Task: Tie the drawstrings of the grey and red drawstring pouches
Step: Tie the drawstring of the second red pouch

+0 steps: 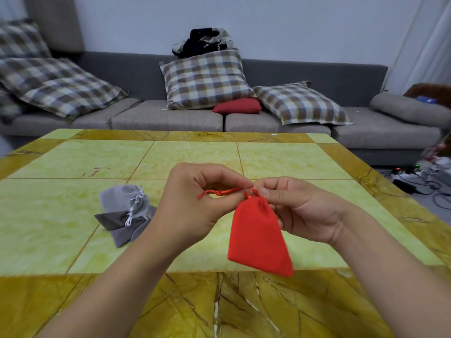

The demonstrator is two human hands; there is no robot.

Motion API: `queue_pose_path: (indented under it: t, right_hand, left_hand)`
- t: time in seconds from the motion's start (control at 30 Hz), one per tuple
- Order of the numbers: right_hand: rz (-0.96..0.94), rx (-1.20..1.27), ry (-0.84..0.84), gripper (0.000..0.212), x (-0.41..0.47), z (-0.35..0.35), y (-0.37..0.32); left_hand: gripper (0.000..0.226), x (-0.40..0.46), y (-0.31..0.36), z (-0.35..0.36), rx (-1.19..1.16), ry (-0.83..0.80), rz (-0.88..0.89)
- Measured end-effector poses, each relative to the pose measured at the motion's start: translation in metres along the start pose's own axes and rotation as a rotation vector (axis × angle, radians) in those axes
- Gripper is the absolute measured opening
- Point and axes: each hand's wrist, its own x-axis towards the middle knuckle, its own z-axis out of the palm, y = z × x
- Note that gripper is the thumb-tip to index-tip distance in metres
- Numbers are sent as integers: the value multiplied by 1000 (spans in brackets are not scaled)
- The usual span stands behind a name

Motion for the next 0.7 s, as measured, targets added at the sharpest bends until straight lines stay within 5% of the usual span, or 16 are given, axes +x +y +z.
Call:
queue_pose_path:
  t: [0.1, 0.27, 0.47, 0.7]
  right_hand:
    - [-10, 5, -47, 25, 4, -5, 4]
    - [-59, -132, 33, 15, -4, 1, -6]
    - [-113, -778, 142, 24, -12, -2, -16]
    - [-273, -42, 240, 23, -6, 9, -15]
  left_hand:
    - [13, -1, 0, -1, -2, -2, 41]
    - [10, 1, 1, -3, -82, 22, -22]
    - [15, 1, -11, -4, 205, -64, 33]
    - [14, 3, -24, -8, 376, -29, 68]
